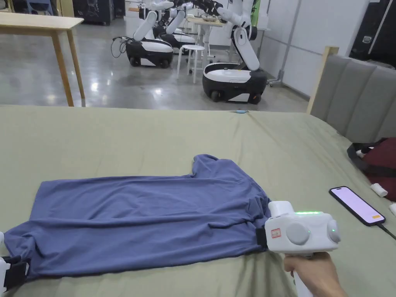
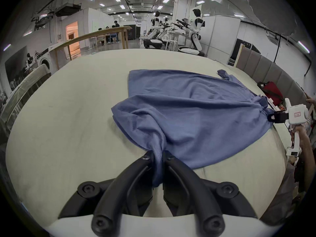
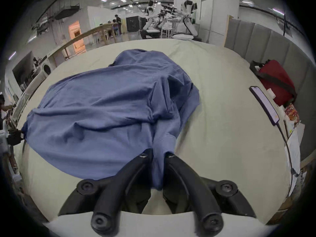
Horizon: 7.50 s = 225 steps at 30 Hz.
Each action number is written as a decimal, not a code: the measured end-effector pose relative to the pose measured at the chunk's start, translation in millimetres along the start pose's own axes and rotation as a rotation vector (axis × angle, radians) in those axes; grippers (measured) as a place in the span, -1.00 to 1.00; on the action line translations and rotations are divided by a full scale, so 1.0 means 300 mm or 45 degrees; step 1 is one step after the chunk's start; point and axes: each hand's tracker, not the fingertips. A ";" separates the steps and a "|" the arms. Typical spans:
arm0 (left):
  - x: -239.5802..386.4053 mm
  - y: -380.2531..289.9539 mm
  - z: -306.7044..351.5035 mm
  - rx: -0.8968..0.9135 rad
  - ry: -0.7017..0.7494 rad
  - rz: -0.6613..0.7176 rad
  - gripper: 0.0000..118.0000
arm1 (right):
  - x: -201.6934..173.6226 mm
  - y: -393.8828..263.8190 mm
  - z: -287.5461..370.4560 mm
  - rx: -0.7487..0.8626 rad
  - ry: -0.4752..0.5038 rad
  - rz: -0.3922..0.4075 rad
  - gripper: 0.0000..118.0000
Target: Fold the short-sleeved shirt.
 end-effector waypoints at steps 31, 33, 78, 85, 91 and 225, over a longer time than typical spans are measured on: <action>-0.050 -0.342 0.264 -0.012 0.073 -0.021 0.95 | 0.106 -0.440 0.390 -0.049 0.181 -0.069 1.00; -0.080 -0.386 0.310 0.157 0.027 0.038 0.91 | 0.119 -0.450 0.515 0.115 0.147 -0.125 0.97; -0.098 0.304 -0.403 -0.050 -0.184 -0.440 -0.72 | -0.077 -0.480 0.839 0.466 0.151 -0.061 -1.00; -0.050 0.292 -0.397 -0.063 -0.150 -0.531 -0.89 | -0.064 -0.416 0.810 0.460 0.154 -0.006 -1.00; -0.028 0.316 -0.359 -0.063 -0.148 -0.561 -0.89 | 0.047 -0.048 0.585 0.481 0.094 0.136 -1.00; -0.333 -0.211 -0.022 -0.157 -0.909 0.727 -0.87 | -0.087 -0.564 1.070 0.718 0.242 0.000 -1.00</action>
